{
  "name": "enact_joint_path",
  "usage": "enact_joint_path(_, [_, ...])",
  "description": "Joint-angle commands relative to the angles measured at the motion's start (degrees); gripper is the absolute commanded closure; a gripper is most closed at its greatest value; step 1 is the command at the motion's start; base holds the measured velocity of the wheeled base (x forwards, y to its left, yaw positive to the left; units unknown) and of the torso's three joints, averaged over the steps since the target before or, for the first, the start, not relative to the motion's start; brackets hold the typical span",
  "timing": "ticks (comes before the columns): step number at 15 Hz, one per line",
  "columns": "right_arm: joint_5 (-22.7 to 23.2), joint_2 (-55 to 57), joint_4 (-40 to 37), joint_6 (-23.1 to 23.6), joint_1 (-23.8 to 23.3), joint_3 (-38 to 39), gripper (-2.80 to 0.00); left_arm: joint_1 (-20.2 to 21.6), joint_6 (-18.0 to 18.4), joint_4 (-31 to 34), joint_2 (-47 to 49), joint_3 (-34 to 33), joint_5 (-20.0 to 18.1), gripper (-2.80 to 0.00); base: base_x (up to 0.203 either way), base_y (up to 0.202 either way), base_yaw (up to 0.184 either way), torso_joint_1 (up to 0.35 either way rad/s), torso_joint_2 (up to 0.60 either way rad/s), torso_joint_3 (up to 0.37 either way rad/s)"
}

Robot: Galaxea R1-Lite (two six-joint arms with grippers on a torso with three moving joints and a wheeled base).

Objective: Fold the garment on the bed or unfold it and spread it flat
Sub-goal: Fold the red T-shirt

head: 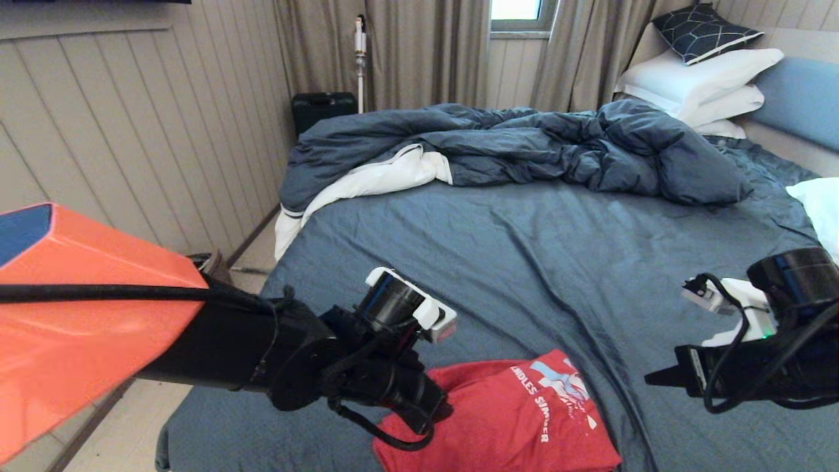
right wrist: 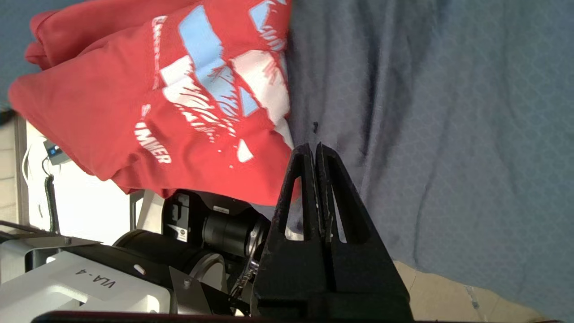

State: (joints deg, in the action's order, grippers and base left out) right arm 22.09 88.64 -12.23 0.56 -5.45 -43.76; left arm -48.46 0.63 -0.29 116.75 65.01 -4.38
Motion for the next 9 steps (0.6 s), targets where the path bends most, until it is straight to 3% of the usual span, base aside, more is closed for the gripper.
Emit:
enact_joint_path(1, [0.14,0.40,-0.02,0.03,-0.18,-0.01,0.00,-0.34,0.17,0.06,3.36,2.22,-0.01,-2.80,0.000,0.000,0.000,0.000,0.00,0.000])
enact_joint_path(9, [0.11,1.43,0.12,0.06,-1.14,-0.08,0.00,-1.36,0.16,0.27,7.85,3.28,0.60,-2.80,0.000,0.000,0.000,0.000,0.00,0.000])
